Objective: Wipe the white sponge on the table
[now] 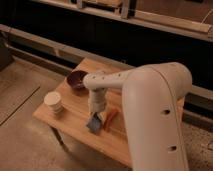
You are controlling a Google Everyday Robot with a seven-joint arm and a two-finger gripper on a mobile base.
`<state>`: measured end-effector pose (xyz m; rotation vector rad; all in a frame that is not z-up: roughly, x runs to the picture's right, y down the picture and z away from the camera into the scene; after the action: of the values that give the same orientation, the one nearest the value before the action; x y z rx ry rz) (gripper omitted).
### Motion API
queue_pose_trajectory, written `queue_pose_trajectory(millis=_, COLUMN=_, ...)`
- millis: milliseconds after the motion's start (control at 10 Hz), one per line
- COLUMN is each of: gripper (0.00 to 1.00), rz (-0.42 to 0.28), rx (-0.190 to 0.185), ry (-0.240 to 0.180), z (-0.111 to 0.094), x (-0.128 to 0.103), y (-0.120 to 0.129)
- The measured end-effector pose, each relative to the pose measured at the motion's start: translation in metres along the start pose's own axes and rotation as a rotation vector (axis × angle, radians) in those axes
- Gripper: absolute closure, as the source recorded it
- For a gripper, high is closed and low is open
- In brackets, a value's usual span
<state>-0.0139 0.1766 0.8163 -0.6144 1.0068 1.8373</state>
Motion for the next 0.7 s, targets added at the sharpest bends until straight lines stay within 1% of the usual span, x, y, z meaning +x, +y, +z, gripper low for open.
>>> queue_pose_trajectory(millis=200, gripper=1.0, rz=0.013, rx=0.008, ry=0.0, z=-0.001, x=-0.013, y=-0.011)
queue_pose_trajectory(millis=300, gripper=1.0, rz=0.008, rx=0.016, ry=-0.003, z=-0.003, x=-0.024, y=-0.011)
queue_pose_trajectory(millis=500, gripper=1.0, rz=-0.006, rx=0.027, ry=-0.012, z=-0.006, x=-0.04, y=-0.009)
queue_pose_trajectory(millis=700, gripper=1.0, rz=-0.028, rx=0.035, ry=-0.032, z=-0.013, x=-0.058, y=-0.001)
